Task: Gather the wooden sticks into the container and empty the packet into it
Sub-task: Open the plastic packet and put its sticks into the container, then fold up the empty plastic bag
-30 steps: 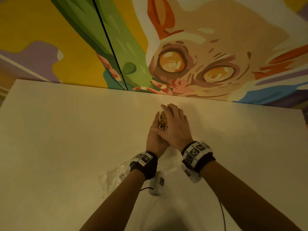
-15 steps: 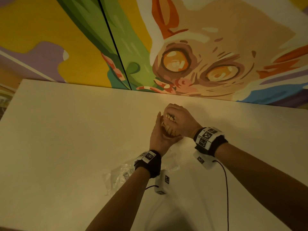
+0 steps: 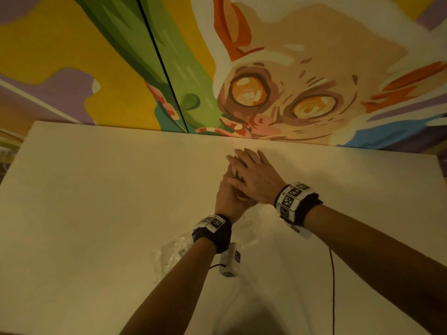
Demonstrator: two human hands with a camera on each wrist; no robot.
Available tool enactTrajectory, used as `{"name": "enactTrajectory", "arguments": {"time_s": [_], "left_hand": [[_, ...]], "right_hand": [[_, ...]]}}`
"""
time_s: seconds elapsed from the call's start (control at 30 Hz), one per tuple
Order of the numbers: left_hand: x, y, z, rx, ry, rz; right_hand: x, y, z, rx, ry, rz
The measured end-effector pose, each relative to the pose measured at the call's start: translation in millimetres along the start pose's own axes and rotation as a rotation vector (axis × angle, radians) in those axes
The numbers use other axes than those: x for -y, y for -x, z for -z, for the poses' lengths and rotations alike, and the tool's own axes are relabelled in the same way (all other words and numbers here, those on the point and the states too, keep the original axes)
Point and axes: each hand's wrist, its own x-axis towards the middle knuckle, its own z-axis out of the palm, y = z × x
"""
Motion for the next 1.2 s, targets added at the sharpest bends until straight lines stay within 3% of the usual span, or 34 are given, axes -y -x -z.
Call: {"name": "enactTrajectory", "arguments": {"time_s": [0.1,0.23,0.37,0.43,0.5,0.57,0.63,0.77,0.9,1.0,1.07,1.13,1.2], "left_hand": [[0.1,0.4,2.1,0.054,-0.124,0.031],[-8.2,21.7,21.9,0.023,-0.088,0.131],[8.0,59.3,60.5,-0.034,-0.151,0.106],[32.0,84.6,83.6,-0.111,-0.343,0.151],[53.3,111.6,100.2,-0.090,-0.537,0.289],[66.6,136.8,101.5,0.076,-0.714,0.376],[72.4,157.2,89.8,0.238,-0.734,0.400],[64.5,183.9,66.2,0.367,-0.370,0.472],[34.7,200.9,56.5,0.313,-0.105,0.374],[10.4,208.4,51.5,0.341,0.033,0.278],[-0.9,212.0,48.1,0.341,0.111,0.225],[-9.1,212.7,44.5,0.333,0.158,0.157],[-16.8,213.5,41.3,0.359,0.198,0.175]], "right_hand": [[2.3,3.5,12.2,-0.027,-0.064,-0.038],[1.8,32.5,35.8,-0.300,-0.285,-0.081],[-17.1,94.2,15.3,-0.623,-0.655,-0.396],[-17.1,128.5,-19.5,-0.526,-0.796,-0.595],[-3.7,153.2,-56.2,-0.098,-0.876,-0.715],[22.7,168.6,-81.4,0.326,-1.058,-0.787],[48.4,176.7,-98.0,0.456,-1.263,-0.806],[83.8,179.8,-105.3,0.388,-1.505,-0.849],[96.8,188.9,-94.0,0.362,-1.816,-0.984],[92.7,198.7,-80.8,0.377,-2.030,-0.845],[92.7,199.0,-66.3,0.363,-2.042,-0.713],[90.6,193.2,-49.4,0.220,-2.007,-0.624],[85.1,187.2,-30.7,0.044,-2.006,-0.590]]}}
